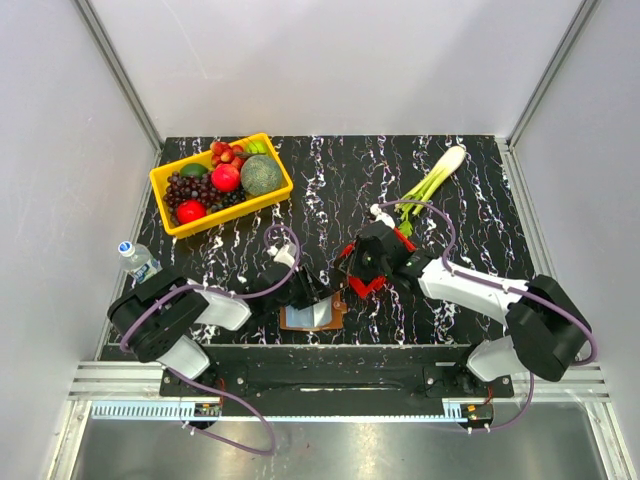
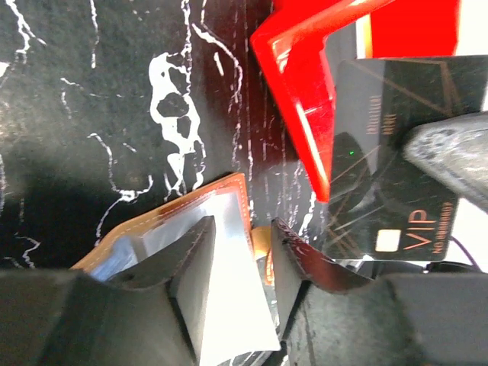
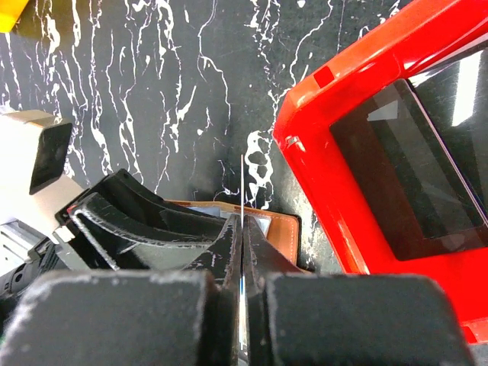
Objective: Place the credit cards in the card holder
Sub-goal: Insert the credit card into the card holder.
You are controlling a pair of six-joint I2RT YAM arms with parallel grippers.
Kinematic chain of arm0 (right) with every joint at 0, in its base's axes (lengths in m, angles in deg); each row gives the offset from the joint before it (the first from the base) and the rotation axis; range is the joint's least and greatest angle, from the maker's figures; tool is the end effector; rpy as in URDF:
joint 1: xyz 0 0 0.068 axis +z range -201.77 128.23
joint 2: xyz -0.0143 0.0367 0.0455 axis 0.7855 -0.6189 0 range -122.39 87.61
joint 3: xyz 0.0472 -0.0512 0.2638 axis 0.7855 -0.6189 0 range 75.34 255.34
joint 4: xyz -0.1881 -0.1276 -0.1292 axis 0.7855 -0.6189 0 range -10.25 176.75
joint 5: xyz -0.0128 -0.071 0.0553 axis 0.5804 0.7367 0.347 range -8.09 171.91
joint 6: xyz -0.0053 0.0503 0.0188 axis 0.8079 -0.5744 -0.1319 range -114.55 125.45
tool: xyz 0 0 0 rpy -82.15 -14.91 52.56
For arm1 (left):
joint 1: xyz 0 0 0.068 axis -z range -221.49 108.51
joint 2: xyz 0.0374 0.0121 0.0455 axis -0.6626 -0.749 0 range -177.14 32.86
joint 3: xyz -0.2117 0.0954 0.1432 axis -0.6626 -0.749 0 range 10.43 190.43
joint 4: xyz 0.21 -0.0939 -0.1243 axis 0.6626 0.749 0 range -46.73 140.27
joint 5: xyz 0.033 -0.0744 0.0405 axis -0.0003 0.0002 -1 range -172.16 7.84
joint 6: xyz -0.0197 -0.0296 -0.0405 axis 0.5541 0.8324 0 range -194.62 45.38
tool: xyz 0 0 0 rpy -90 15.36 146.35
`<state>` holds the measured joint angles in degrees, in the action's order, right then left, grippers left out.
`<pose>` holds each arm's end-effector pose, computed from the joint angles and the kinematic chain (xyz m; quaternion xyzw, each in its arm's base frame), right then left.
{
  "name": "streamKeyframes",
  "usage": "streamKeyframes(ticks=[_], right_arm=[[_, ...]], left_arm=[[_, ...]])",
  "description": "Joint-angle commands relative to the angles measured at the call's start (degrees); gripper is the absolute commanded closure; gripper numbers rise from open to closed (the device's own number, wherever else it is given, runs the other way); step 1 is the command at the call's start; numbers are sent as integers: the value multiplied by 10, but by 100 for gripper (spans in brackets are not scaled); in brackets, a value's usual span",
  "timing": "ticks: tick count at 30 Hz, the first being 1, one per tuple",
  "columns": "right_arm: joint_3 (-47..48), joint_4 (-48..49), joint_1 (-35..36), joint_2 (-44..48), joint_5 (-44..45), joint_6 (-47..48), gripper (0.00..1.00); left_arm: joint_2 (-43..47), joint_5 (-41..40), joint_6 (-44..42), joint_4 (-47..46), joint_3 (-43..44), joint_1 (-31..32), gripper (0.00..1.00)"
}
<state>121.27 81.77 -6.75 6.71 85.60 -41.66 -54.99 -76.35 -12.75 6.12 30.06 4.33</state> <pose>0.2118 0.2087 0.2127 0.0302 0.9053 0.2842 0.3144 0.1719 -0.1821 0.1156 -0.0967 0.8645 -0.4227 0.2542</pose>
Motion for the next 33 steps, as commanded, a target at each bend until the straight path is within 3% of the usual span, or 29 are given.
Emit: streamKeyframes(ticks=[1,9,14,25,31,33], right_arm=[[-3,8,7,-4,24,-11,100],[-22,17,23,15,-5,-27,100],[-32,21,44,13,16,-61,100],[-32,37,62,-17,46,-92,100],[-48,43,67,-30,56,-96,100],[-49,42,68,-29,60,-95,100]], left_arm=[[-9,3,22,-88,-3,-1,57],[-4,5,35,-110,-30,-1,55],[-7,-3,46,-118,-39,-1,72],[-13,-4,56,-129,-54,-1,94],[-9,-6,62,-146,-65,-2,94],[-6,-6,62,-147,-65,-1,80]])
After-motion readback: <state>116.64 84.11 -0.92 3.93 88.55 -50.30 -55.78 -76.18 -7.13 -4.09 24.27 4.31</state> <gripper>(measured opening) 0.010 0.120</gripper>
